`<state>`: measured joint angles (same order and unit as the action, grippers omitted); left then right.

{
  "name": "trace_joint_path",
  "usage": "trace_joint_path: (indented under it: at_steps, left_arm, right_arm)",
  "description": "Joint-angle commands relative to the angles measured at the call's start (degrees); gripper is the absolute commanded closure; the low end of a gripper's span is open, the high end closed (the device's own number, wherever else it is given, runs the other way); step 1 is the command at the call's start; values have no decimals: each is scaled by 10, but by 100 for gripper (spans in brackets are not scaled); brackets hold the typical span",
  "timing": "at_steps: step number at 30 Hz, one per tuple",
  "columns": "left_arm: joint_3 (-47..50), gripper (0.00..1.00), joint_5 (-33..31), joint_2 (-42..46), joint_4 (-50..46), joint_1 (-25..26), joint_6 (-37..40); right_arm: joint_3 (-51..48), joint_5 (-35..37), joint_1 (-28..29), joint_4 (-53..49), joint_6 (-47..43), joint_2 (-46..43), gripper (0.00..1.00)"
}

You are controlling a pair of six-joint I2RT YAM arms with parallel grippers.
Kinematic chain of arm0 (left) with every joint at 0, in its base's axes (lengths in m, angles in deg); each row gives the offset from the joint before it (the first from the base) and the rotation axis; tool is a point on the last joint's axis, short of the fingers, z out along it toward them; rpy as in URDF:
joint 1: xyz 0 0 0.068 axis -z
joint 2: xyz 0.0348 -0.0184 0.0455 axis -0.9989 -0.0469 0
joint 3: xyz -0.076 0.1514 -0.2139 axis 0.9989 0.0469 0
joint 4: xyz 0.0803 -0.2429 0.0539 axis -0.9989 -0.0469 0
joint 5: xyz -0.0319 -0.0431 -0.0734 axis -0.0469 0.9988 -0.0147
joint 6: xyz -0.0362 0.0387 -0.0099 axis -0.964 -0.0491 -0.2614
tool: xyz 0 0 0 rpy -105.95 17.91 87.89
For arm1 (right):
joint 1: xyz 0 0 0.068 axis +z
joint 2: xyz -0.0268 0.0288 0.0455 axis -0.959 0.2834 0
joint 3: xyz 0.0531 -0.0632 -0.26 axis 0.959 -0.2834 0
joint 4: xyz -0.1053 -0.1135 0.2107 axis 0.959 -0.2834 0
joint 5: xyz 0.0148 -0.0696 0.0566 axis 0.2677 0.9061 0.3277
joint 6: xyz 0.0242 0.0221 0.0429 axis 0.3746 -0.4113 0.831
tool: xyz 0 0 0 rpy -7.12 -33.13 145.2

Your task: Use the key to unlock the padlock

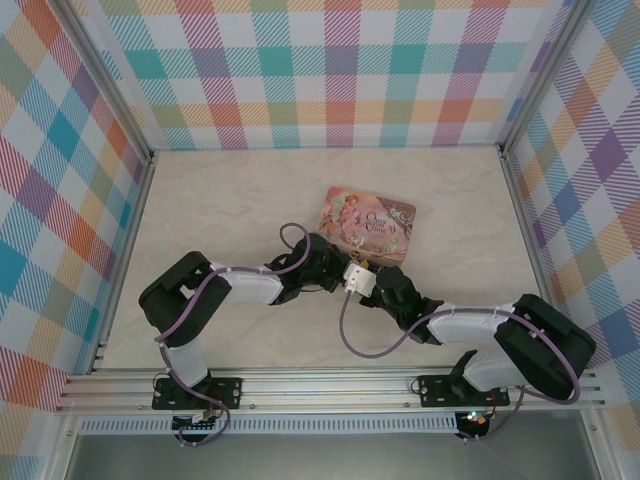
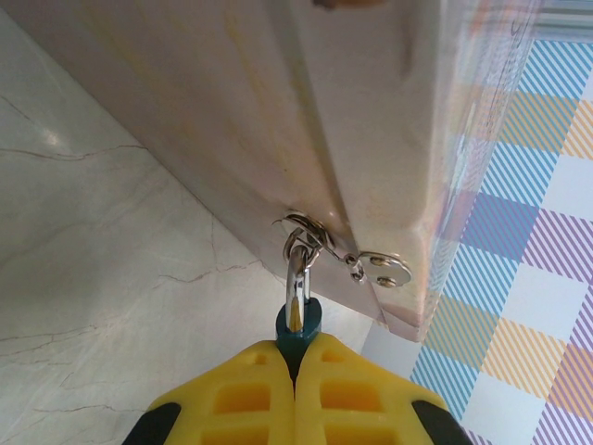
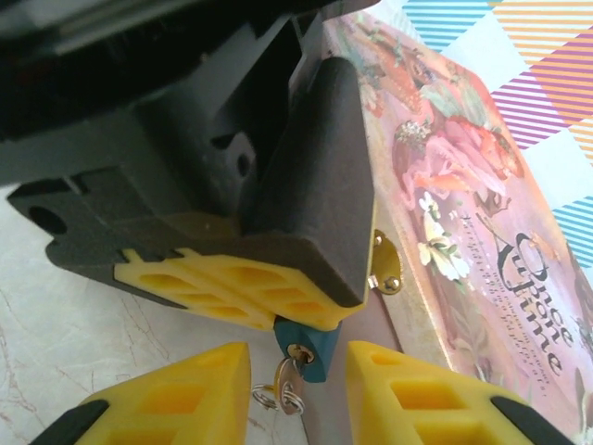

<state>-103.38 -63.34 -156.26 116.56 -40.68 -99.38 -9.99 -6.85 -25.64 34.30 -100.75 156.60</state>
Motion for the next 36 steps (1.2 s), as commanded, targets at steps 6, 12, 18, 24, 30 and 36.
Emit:
trace_joint_path:
  at_steps: [6,12,18,24,30,36]
  left_arm:
    - [-19,100,14,0,39,2,-10]
    - [-19,100,14,0,40,1,-11]
    - [-19,100,14,-4,41,1,-13]
    - [-18,100,16,-6,49,1,-20]
    - [-17,100,13,-1,50,1,-21]
    - [-12,100,11,4,54,1,-22]
  right_arm:
    - [11,-6,-10,19,-3,9,70]
    - [6,-4,-10,18,0,10,77]
    - [6,-1,-10,18,2,6,87]
    - [22,11,-10,-13,19,-5,100]
    - [64,39,-10,-80,76,-19,100]
    - [117,62,-10,-148,150,-4,100]
